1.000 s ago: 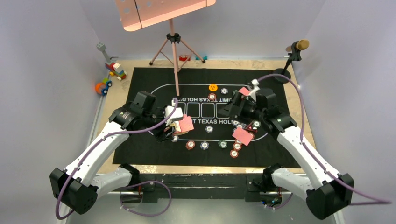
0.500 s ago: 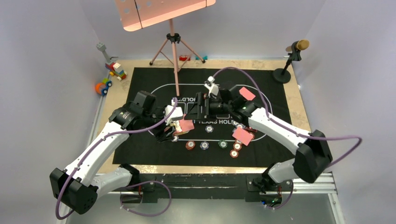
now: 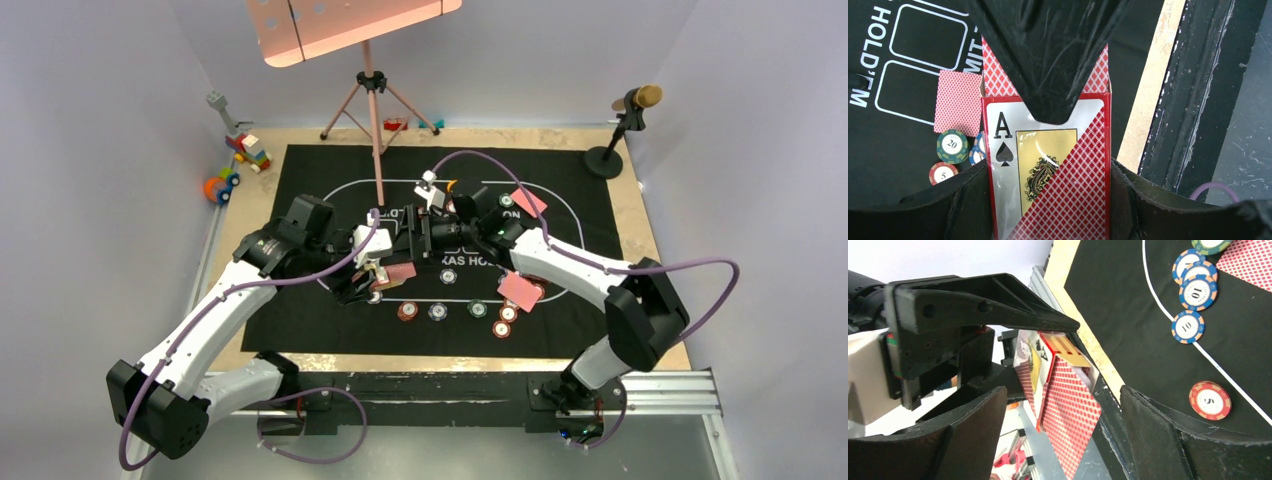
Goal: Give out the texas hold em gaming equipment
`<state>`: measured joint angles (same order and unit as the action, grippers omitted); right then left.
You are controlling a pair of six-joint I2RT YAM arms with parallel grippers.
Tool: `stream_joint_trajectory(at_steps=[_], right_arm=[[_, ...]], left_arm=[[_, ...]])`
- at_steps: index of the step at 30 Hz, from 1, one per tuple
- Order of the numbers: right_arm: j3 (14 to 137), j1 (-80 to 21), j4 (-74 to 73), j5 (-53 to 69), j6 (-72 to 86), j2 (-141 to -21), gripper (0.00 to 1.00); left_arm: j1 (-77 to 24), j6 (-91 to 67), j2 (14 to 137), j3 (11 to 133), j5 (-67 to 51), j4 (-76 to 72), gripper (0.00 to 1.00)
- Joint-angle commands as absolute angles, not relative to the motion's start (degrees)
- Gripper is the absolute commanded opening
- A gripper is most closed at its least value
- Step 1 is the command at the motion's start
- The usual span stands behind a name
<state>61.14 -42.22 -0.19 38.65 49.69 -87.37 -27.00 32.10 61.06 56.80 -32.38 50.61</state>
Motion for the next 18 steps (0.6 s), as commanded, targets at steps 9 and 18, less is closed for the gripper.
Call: stream_joint_trajectory(at_steps=[9, 18], right_arm=[[64.57, -42.31, -1.87, 42.33, 48.08, -91.04, 0.75], [61.6, -40.93, -0.31, 42.43, 49.57, -88.68, 0.61]], left_arm=[[-26.85, 31.47, 60.0, 59.08, -34.19, 47.68, 0.1], [-26.89, 31.46, 59.96, 58.89, -34.18, 47.69, 0.1]])
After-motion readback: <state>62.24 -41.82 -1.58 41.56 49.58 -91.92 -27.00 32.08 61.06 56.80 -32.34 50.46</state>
